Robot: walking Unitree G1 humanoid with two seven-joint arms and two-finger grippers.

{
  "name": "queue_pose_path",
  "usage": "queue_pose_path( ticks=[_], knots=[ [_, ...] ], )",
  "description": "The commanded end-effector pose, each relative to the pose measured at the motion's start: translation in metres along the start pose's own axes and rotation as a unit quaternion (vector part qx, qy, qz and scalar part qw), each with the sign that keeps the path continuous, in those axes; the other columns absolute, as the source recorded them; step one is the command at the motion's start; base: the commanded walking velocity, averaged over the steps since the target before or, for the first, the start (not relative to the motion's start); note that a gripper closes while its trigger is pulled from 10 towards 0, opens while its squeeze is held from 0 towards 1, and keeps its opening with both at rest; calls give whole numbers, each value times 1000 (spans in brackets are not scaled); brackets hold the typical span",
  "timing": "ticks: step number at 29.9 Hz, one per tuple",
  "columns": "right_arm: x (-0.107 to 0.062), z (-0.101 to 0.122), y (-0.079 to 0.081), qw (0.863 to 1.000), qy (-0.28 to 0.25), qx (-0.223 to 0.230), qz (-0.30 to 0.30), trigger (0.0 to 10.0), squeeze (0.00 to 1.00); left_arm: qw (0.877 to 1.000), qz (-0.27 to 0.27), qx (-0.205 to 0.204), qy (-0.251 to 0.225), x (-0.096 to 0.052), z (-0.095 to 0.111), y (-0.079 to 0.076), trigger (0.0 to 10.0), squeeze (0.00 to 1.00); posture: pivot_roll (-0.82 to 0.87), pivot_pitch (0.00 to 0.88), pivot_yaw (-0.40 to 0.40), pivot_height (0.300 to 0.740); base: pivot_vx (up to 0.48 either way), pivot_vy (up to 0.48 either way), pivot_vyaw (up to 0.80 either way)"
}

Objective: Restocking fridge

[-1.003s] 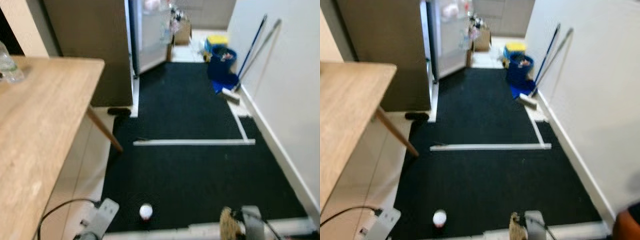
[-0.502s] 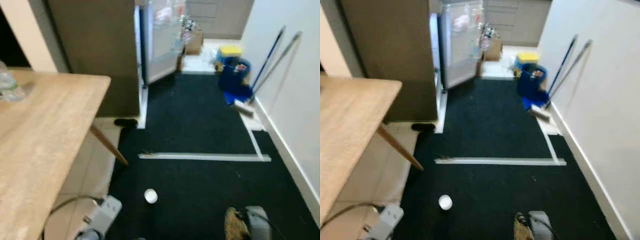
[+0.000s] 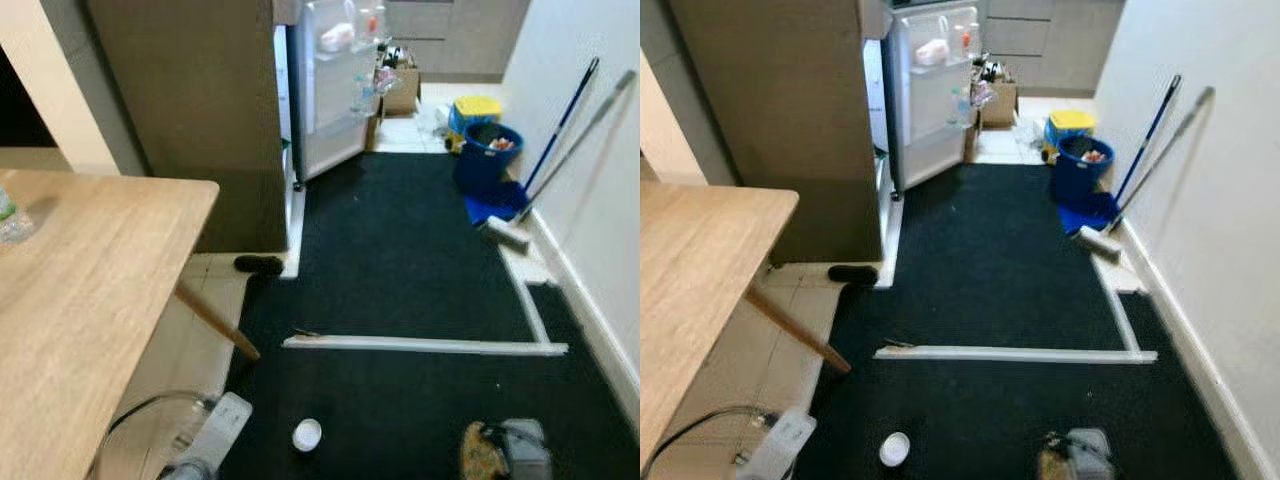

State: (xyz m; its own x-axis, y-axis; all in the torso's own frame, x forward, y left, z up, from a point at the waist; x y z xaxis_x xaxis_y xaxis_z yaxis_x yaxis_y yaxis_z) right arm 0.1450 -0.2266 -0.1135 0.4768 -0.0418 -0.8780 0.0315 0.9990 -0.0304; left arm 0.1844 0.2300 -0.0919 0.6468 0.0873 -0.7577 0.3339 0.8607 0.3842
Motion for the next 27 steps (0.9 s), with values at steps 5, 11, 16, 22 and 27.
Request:
queue_pose_path(
  ticks=[5, 11, 16, 22, 27],
  knots=[
    [-1, 0, -9, 1000, -1, 0, -14, 10000, 0, 1000, -1, 1, 0, 1, 3, 0, 10000, 278, 40, 9, -42, 740, 356, 0, 0],
    [-1, 2, -10, 1000, -3, 1, -15, 10000, 0, 1000, -1, 1, -1, 2, 4, 0, 10000, 282, 38, 0, -40, 740, 358, 0, 0],
    [-1, 3, -10, 1000, -3, 1, -16, 10000, 0, 1000, -1, 2, 0, 2, 5, -1, 10000, 286, 38, 0, -40, 740, 358, 0, 0],
    [-1, 3, -10, 1000, -3, 0, -17, 10000, 0, 1000, -1, 3, 1, 2, 5, -1, 10000, 290, 38, 0, -40, 740, 359, 0, 0],
    [-1, 3, -10, 1000, -3, 0, -16, 10000, 0, 1000, -1, 2, 3, 2, 4, -1, 10000, 286, 41, 0, -42, 740, 357, 0, 0]
  ],
)
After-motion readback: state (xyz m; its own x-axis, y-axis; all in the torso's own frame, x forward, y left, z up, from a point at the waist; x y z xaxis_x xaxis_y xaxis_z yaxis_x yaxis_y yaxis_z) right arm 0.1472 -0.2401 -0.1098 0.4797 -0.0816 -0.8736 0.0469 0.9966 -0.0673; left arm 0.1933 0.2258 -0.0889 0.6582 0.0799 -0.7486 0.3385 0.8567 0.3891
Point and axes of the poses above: a point about 5 cm out from each wrist's last joint towards the gripper, its own x axis pointing out of the wrist towards the gripper, its own z axis along the axis of the wrist's last joint, y = z × x, the point moved 2 cm from there along x, pointing out of the wrist towards the gripper
